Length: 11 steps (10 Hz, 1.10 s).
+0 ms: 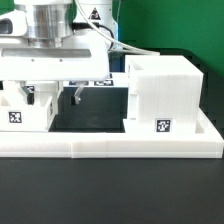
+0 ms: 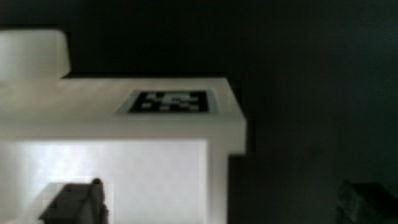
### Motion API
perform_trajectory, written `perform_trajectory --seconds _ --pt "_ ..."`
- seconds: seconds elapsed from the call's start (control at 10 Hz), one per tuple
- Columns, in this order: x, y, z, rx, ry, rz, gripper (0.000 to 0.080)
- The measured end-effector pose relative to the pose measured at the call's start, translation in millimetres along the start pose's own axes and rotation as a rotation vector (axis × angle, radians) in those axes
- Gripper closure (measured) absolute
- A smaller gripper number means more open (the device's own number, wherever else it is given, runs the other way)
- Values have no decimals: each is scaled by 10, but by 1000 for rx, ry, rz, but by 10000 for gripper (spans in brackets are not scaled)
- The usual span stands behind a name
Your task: Assemble drawer
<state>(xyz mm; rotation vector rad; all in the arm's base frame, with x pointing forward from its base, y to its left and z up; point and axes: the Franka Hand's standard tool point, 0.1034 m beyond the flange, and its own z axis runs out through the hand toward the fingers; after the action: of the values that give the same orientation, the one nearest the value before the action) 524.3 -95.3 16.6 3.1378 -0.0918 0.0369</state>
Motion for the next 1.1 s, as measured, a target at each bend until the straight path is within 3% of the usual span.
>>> perform_trajectory --seconds 0.2,0.7,0.9,1.0,1.1 --pt "-44 4 77 -6 -6 -2 151" --pt "-53 2 98 -8 -8 -1 154" --pt "-53 2 98 -8 -8 -1 455" --pt "-53 2 98 -8 -8 -1 455" --pt "-53 2 98 -8 -8 -1 654"
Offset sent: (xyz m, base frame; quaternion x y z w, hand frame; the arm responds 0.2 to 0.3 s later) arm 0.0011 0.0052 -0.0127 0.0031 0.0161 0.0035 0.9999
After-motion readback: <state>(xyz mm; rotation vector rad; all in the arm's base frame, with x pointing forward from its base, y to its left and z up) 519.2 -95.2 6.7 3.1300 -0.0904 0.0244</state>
